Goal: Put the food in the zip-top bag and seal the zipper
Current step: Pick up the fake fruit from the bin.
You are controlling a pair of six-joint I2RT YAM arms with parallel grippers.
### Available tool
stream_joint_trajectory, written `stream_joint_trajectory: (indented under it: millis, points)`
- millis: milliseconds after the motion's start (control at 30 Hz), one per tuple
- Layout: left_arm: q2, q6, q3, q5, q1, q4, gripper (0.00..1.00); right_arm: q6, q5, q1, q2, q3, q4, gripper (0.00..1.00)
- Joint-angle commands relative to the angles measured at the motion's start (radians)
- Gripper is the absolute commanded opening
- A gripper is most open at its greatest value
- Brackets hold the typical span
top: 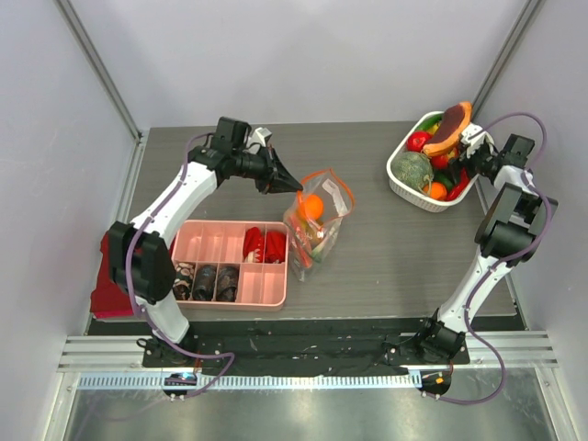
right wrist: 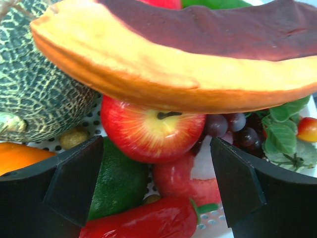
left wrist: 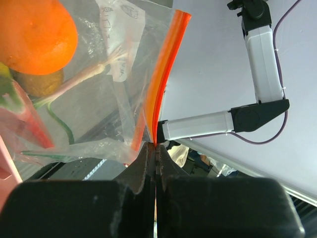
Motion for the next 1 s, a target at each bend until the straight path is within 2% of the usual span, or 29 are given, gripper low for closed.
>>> stream_joint_trajectory:
  millis: [0, 400, 700, 833, 967]
  points:
    - [0.004, 0.028, 0.029, 0.007, 0.018, -0.009, 0.00, 0.039, -0.048, 0.009, 0.007, 0.046, 0.104, 0.93]
    - [0.014, 0.036, 0.029, -0.003, 0.027, -0.010, 0.00, 0.098, -0.073, 0.027, 0.044, 0.059, 0.132, 0.91]
    - [0.016, 0.037, 0.035, -0.004, 0.028, -0.009, 0.00, 0.086, -0.074, 0.017, -0.001, 0.017, 0.129, 0.63]
    - [0.016, 0.039, 0.035, -0.001, 0.028, -0.010, 0.00, 0.069, -0.082, -0.009, -0.039, -0.022, 0.125, 0.58]
    - [0.013, 0.037, 0.035, -0.001, 0.028, -0.007, 0.00, 0.065, -0.102, -0.032, -0.082, -0.056, 0.109, 0.57]
